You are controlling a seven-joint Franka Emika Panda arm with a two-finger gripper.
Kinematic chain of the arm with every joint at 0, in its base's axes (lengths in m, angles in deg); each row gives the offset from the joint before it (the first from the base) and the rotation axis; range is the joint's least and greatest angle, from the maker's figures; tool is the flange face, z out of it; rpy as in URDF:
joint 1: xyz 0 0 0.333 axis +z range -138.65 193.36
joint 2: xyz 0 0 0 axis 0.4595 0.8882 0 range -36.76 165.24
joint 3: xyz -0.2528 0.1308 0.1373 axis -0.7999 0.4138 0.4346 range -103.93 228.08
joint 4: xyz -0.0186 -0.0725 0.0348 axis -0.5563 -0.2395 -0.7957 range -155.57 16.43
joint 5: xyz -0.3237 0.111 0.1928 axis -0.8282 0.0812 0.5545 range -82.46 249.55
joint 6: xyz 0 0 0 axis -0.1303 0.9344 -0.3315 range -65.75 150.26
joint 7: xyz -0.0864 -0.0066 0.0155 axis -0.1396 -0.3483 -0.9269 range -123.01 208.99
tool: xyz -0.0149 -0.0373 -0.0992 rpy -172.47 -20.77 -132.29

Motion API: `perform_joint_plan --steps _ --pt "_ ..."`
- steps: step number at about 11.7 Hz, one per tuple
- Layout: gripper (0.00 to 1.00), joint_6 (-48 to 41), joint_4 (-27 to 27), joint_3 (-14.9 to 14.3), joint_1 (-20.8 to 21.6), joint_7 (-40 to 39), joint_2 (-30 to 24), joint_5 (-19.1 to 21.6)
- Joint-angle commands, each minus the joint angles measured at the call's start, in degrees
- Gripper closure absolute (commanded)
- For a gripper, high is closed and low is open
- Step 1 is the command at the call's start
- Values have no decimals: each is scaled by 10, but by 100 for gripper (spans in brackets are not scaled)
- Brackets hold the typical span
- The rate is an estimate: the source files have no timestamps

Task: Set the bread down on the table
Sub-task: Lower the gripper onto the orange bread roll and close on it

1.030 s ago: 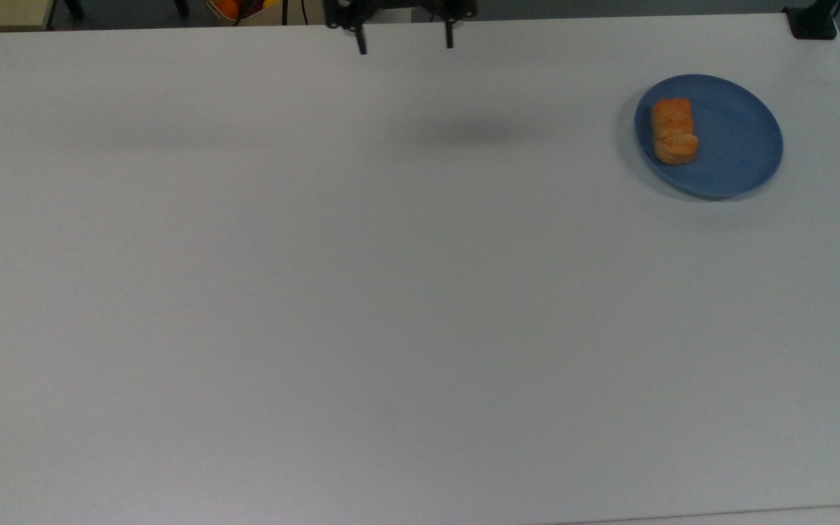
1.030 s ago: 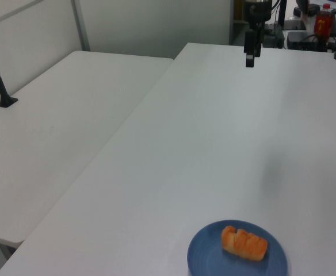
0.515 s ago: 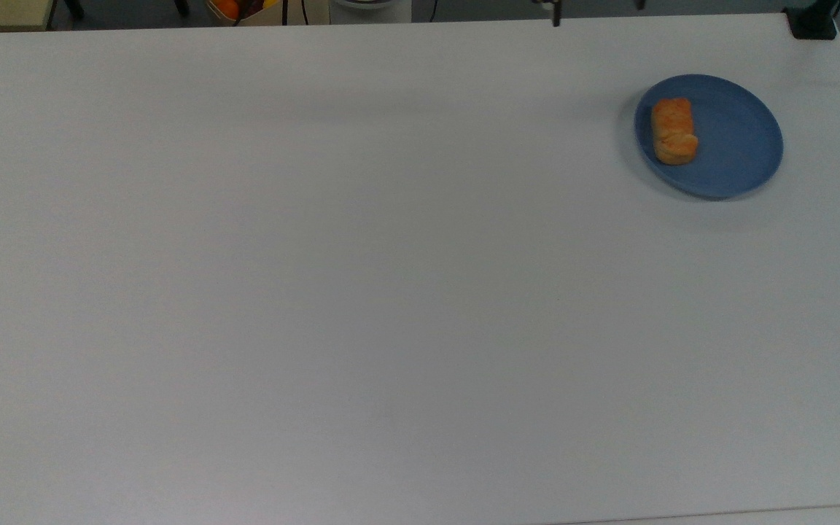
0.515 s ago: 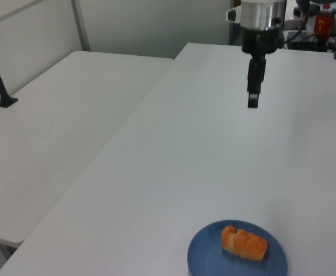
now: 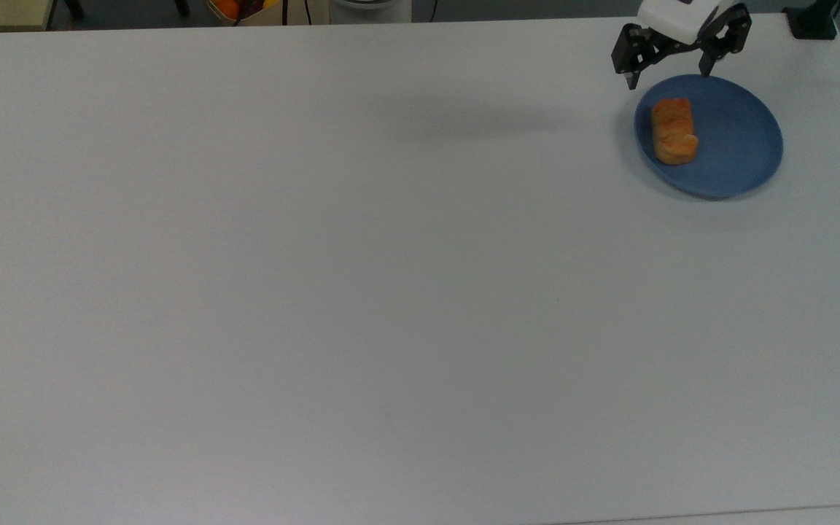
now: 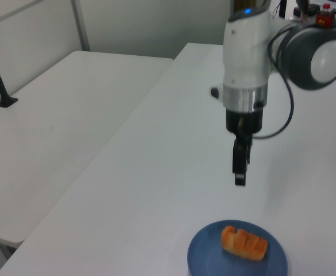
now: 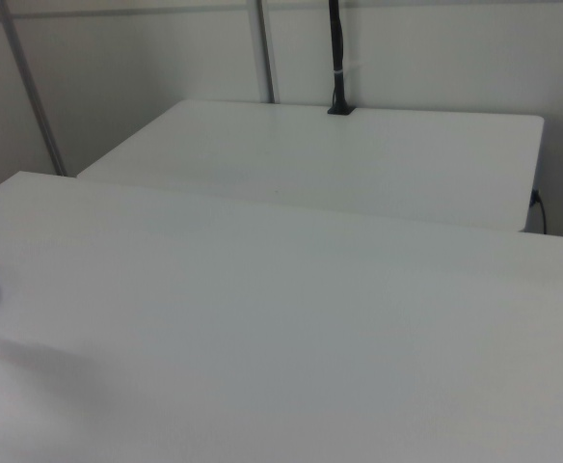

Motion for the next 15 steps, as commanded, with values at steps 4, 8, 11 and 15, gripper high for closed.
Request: perform_joint_plan --steps 4,8,11,15 --pt "0 7 16 -9 56 83 86 -50" --pt "2 36 18 -8 70 119 115 -61" --pt "2 59 17 -8 76 135 122 -65" --pt "6 73 17 -8 81 139 131 -65"
